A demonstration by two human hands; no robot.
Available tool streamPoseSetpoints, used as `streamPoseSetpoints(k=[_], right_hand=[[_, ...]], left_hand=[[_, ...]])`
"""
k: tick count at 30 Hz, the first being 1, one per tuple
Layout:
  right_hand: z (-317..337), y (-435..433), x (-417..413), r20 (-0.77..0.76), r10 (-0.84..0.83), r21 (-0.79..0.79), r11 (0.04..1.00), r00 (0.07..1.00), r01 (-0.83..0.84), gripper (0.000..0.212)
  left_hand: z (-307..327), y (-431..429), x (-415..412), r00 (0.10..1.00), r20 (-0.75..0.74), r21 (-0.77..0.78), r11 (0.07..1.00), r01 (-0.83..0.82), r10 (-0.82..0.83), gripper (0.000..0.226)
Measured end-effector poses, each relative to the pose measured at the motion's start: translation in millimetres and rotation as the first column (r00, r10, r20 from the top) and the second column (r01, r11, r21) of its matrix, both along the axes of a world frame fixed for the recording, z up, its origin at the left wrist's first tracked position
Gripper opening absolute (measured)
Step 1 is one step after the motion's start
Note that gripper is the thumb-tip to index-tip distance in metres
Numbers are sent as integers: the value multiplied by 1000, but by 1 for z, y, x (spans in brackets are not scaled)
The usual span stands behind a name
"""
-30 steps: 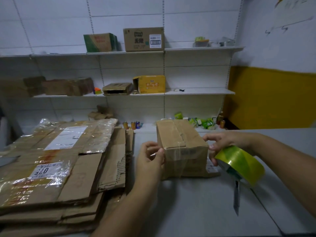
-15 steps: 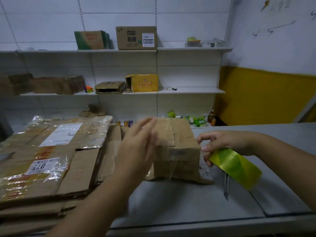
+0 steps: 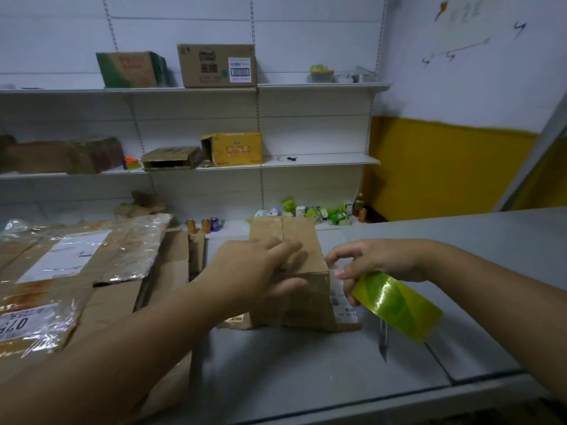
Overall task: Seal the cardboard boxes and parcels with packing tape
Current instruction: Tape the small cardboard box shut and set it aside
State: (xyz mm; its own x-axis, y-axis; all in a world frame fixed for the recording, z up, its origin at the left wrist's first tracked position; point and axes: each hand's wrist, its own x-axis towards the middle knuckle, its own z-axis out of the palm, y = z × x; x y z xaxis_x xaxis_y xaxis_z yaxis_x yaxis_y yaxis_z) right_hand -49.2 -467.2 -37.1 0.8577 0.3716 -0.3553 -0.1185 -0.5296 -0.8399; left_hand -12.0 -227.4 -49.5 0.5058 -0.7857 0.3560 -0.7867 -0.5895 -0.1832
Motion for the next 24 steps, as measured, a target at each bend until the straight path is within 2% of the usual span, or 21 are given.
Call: streamPoseSetpoints(k=[3,6,8,10,13,15,17,19,22,24], right_hand=[[0,4,0,7,5,34,999,1000,-5,31],[-1,10,-2,50,21,-14,1000,999,-21,31],[1,12,-4,61,29,-37,999,998,-27,29],[2,14,-6,54,25,-35,999,998,-23,26],[-2,21,-6,103,23,-93,996,994,-13,26],[-5,27,-6,117,18,-98,995,993,-7,18],[-7,29,-6,117,4,-43,999,993,1,15],[-9,30,-6,92,-14,15,1000,996,13,13],[-14,33,-7,66,-31,37,999,997,28,12],[-18,35,-8,50,-14,70,997,999,10,19]], left_hand=[[5,-24,-13,993,52,136,985,-109,102,74],[-12,-36,-10,993,94,235,968,-91,70,63],[-11,-33,-4,991,134,161,987,-14,-8,58],[-16,-22,8,972,167,105,983,150,-166,55],[-20,-9,24,920,177,110,936,334,-349,54],[-21,-5,30,904,165,90,919,383,-393,54],[-19,-4,32,912,151,86,924,371,-381,54],[-17,-5,26,939,165,64,953,295,-302,56],[-25,-7,12,978,140,-71,984,163,-152,61],[-33,-9,8,986,104,-161,976,147,-131,62]])
